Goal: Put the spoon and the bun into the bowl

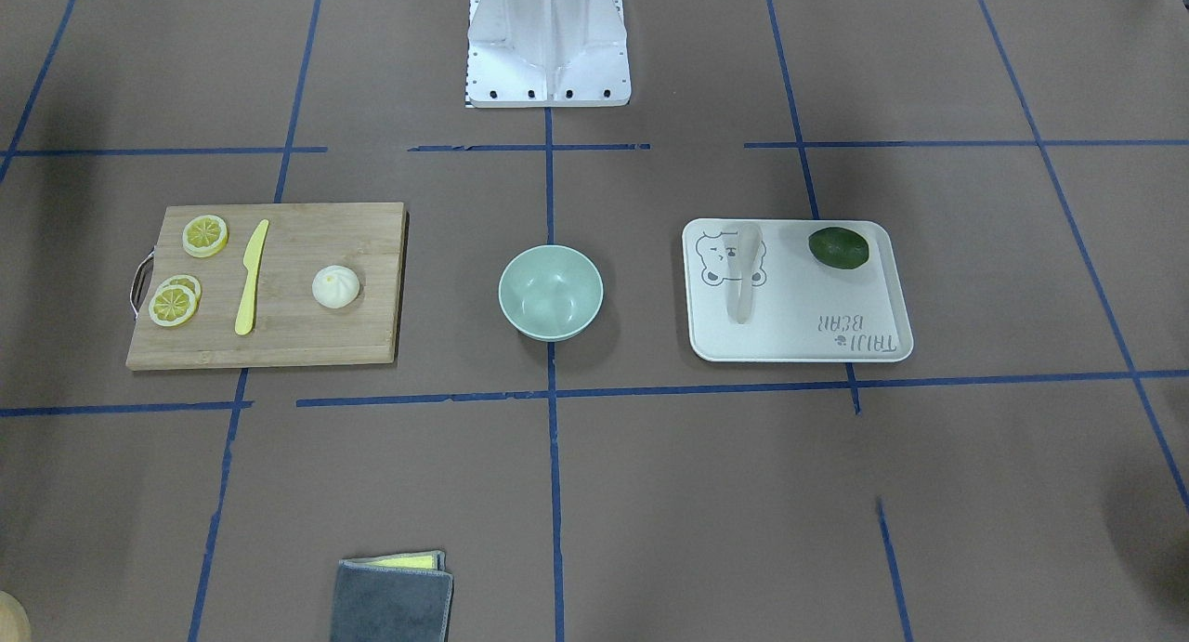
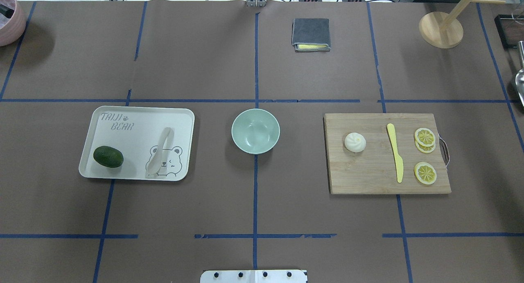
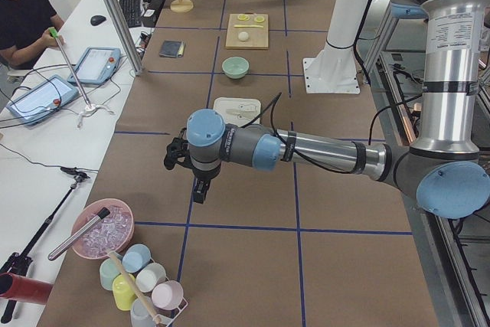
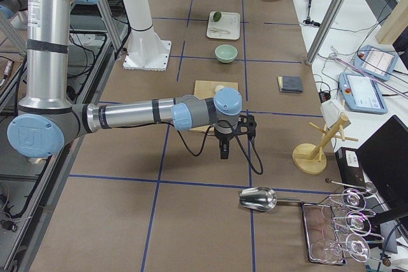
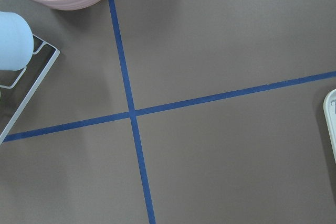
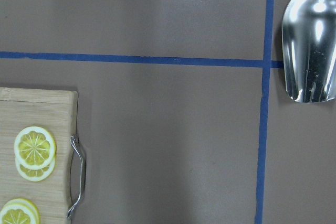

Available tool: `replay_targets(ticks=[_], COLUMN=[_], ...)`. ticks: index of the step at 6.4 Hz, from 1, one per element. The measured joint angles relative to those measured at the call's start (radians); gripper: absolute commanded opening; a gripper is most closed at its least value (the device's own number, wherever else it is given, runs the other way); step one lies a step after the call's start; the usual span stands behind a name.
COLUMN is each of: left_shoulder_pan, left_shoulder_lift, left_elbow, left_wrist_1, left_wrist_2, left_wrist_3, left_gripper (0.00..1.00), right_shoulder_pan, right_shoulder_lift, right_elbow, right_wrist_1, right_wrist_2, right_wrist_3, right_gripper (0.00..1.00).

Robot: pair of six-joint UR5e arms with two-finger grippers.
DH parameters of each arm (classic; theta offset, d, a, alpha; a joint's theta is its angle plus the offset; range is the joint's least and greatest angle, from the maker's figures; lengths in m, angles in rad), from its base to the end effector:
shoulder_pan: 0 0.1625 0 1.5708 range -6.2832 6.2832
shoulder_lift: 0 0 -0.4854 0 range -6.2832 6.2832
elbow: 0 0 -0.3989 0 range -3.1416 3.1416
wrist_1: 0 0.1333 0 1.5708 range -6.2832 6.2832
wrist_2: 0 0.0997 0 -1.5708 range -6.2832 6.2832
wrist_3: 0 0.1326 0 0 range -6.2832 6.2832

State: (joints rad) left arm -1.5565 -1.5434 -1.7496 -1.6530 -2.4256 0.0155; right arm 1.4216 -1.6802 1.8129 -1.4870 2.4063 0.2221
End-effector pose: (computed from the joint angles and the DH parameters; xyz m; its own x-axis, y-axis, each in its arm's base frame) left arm -0.0261 -0.4986 0.6491 0.6535 0.1991 -0.7303 -0.0240 0.9698 0.2428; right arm -0.0336 -0.4590 0.6577 0.6559 -0.0382 0.7538 0.0007 0.9988 0.0500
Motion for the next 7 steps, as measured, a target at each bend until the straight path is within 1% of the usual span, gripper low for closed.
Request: replay_targets(ticks=[3, 5, 6, 7], left_shoulder_pan=[0.011, 0.019, 0.048, 0.116], left_shoulder_lift=[-0.032, -0.029, -0.027, -0.026], left_elbow=[-0.014, -0.019, -0.020, -0.021], left_wrist_1=[0.026, 0.015, -0.017, -0.075], left_wrist_2=[0.009, 0.008, 0.004, 0.004], left_wrist_3=[-0.008, 0.000, 0.001, -0.004], left_gripper=[1.00, 1.00, 1.00, 1.00], right_shoulder_pan=[0.000, -0.001, -0.002, -0.004], right_shoulder_lift=[-0.001, -0.002, -0.002, -0.001], right_elbow=[-0.005, -0.013, -0.013, -0.012], right_wrist_1=[0.000, 0.000, 0.001, 0.002], right_wrist_2=[-0.008, -0.011, -0.011, -0.010], right_wrist_3=[0.010, 0.013, 0.012, 0.011], right_gripper=[1.00, 1.00, 1.00, 1.00])
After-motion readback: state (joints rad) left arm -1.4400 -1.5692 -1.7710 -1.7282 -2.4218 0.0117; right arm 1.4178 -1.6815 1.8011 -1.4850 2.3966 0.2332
